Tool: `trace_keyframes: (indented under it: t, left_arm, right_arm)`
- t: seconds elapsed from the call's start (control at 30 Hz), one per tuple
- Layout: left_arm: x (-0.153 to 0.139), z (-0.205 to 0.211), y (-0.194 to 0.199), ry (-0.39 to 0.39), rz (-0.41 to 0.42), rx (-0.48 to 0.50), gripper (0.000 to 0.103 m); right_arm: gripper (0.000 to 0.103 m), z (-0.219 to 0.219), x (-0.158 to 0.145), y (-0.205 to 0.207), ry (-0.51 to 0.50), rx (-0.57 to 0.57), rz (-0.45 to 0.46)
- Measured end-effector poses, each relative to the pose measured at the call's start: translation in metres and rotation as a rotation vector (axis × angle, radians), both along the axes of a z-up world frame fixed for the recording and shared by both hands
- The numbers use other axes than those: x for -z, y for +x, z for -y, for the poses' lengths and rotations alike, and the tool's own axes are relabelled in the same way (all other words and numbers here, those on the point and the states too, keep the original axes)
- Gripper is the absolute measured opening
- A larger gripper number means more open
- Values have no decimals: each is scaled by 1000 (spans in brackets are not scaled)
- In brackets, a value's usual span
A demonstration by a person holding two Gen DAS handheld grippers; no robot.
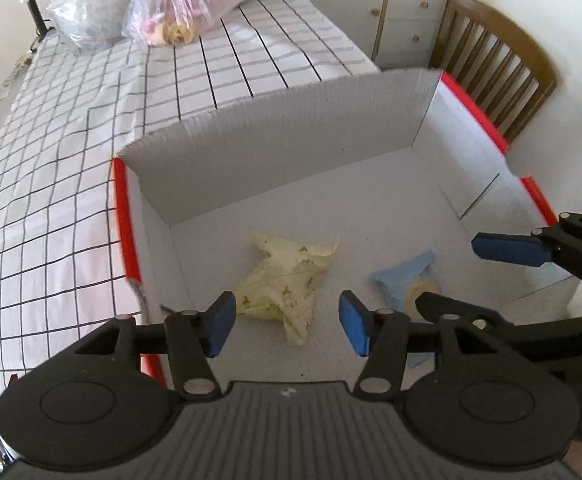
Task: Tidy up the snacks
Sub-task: 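Move both tools back to the snack pile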
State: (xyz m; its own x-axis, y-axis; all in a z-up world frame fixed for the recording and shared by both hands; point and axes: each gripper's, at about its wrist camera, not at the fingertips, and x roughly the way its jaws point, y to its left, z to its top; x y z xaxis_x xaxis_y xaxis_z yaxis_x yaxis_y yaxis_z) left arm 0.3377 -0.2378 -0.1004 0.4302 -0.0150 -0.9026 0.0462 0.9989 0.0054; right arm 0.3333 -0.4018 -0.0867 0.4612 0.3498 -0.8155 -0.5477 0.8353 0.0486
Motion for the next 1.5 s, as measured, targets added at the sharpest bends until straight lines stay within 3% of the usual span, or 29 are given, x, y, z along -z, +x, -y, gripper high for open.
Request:
trace_keyframes:
  t: [0.23, 0.53, 0.67, 0.8, 1.13, 1.2, 1.5]
  left_arm:
    - [-29, -7, -27, -38, 94, -20, 56]
    - [-65, -25, -74, -72, 211, -80, 60]
    - [-74, -36, -97, -81, 256, -112, 68]
    - [-77, -45, -116, -87, 282, -136, 68]
    - [-78, -76, -160, -90, 351, -173, 75]
    - [-78, -85, -168, -92, 358, -172, 80]
    - [-67, -142, -198, -120, 336, -191, 81]
  right_arm:
    - [66, 5, -29, -19, 69, -12, 55]
    - [81, 5, -59, -45, 148, -7, 118]
    - [84, 3, -67, -59, 178, -11, 128]
    - [91, -3, -71, -74, 197, -22, 142]
    - [95, -32, -72, -105, 216, -46, 154]
    - [103, -39, -71, -113, 220, -39, 154]
    - [103, -81, -55, -143, 194, 1, 122]
